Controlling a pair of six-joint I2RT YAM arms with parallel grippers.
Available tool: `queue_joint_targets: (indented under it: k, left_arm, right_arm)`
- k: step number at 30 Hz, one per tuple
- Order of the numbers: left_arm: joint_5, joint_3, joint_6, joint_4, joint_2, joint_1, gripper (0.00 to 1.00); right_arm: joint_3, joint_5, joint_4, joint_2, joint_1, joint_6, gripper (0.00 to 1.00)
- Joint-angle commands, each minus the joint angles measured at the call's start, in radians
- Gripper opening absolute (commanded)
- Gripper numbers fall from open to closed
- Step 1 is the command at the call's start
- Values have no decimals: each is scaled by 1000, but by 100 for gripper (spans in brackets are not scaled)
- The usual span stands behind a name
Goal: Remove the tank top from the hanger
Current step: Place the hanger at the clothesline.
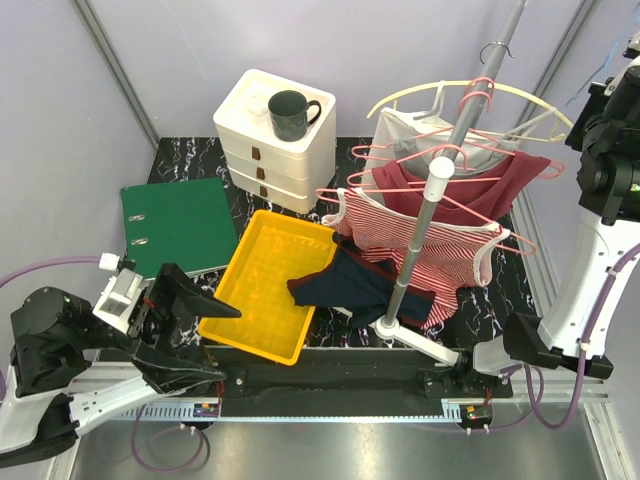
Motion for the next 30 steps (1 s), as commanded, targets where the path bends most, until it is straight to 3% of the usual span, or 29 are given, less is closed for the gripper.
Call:
queue_joint_targets:
  k: [1,13,20,30]
  left_arm:
    - [33,44,29,-54,-16,-4,99]
    - [36,26,86,-83,-13,-4,99]
    - [48,26,101,-85,-4,-4,99]
    - [51,35,110,-89,24,-4,99]
  right_arm:
    - [58,-240,8,1,-41,47,0]
    - [-29,-283,13,-10,-46,-250,0]
    - [-121,-439,65,-47,-46,-460,0]
    - [-69,-427,57,51,-46,-598,0]
